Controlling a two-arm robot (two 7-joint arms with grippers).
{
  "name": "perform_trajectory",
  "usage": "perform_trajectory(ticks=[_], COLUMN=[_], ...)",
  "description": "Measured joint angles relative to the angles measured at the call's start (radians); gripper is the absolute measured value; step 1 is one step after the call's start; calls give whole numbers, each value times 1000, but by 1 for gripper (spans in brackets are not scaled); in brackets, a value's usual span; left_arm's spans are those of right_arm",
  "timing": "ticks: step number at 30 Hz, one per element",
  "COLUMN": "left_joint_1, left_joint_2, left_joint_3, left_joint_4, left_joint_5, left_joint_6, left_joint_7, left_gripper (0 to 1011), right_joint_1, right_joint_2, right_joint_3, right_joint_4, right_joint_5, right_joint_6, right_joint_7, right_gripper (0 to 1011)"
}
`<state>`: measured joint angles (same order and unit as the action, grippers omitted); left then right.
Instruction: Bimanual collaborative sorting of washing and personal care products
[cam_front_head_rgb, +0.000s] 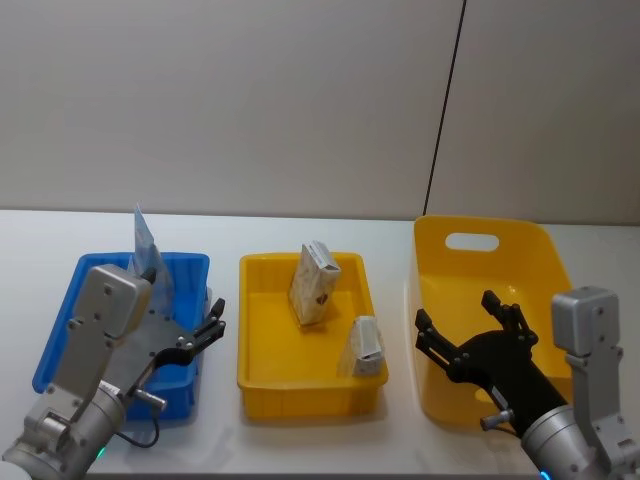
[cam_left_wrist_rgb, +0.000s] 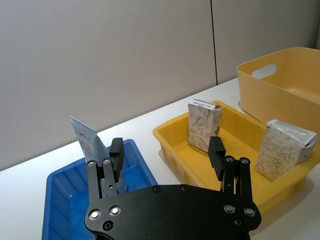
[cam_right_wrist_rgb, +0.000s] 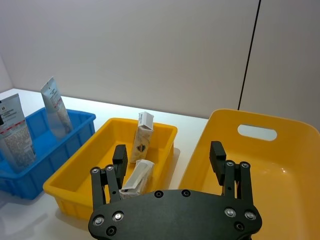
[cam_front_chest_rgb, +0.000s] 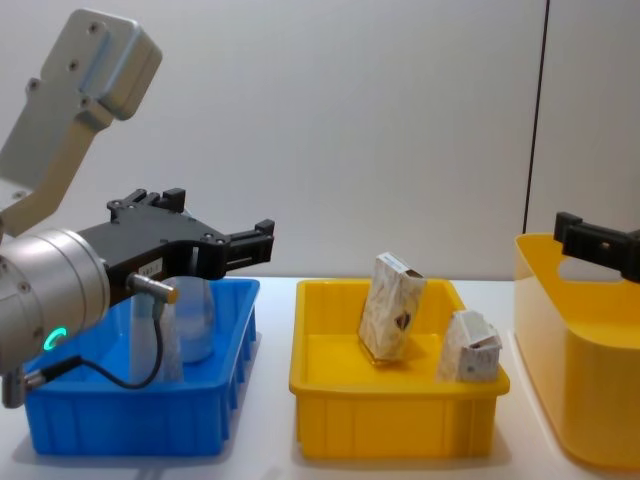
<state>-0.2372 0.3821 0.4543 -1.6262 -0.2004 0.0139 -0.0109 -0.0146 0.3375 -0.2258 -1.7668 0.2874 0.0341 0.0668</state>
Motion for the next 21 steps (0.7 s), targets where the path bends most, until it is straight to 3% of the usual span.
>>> perform_trajectory(ticks=[12, 21], left_joint_1=[0, 0], left_joint_2=[0, 0], left_joint_3=[0, 0], left_joint_4=[0, 0], left_joint_5=[0, 0], left_joint_6=[0, 0], left_joint_7=[0, 0], left_gripper=[1001, 1001], right_joint_1=[0, 10], right_joint_2=[-2, -19], right_joint_3=[0, -14], right_joint_4=[0, -18], right_joint_5=[0, -2], right_joint_6=[4, 75], right_joint_7=[0, -8], right_gripper=[1003, 1004])
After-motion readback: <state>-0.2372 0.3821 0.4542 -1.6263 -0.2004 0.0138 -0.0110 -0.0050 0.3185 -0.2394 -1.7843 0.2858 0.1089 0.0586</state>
